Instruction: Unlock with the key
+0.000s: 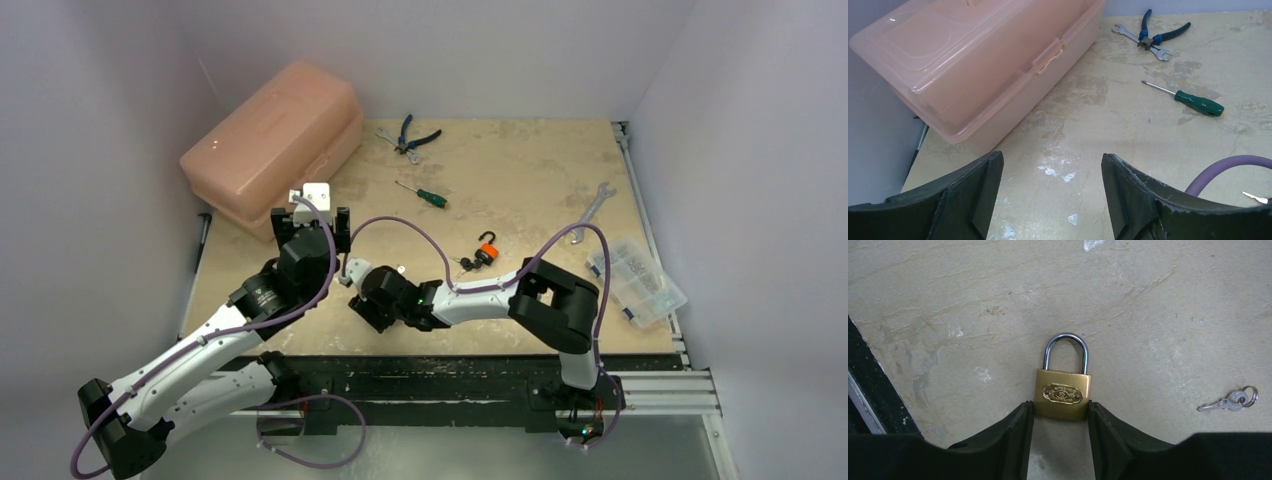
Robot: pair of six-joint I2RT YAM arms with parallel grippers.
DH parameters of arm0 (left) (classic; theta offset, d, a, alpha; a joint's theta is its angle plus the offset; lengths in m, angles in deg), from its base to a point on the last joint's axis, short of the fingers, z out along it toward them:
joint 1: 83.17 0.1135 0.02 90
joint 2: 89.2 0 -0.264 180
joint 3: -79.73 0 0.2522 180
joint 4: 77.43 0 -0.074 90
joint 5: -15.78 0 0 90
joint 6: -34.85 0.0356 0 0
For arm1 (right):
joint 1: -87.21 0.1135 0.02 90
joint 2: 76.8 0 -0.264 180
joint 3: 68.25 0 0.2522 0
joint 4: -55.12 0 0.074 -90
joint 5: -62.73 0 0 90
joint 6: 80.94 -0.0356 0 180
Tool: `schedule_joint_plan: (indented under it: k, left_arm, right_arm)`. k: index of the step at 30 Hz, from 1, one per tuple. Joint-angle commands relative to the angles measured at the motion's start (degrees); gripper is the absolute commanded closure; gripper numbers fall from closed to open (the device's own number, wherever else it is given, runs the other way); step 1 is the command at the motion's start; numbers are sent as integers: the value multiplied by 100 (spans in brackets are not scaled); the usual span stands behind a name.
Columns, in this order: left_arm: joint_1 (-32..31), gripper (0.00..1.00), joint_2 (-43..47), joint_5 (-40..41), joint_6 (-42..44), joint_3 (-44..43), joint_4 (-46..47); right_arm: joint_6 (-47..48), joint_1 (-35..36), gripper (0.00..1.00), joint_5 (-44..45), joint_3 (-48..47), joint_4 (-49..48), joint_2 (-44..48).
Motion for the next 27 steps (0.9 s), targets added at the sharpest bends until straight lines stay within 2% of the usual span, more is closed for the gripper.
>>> schedule_joint_plan:
  k: [1,6,13,27]
  left_arm:
    - [58,24,55,-55,-68,-196,202]
    - [65,25,77,-59,-65,-204,202]
    - [67,25,105,-97,-71,-189,193]
    - [101,24,207,-603,-182,-209,176]
  right_arm:
    - [111,53,55,89,-123,2,-117]
    - [72,62,67,163,-65,-46,-125]
    - [-250,62,74,469,150,-373,86]
    - [-858,62,85,1040,1109,-1162,1271]
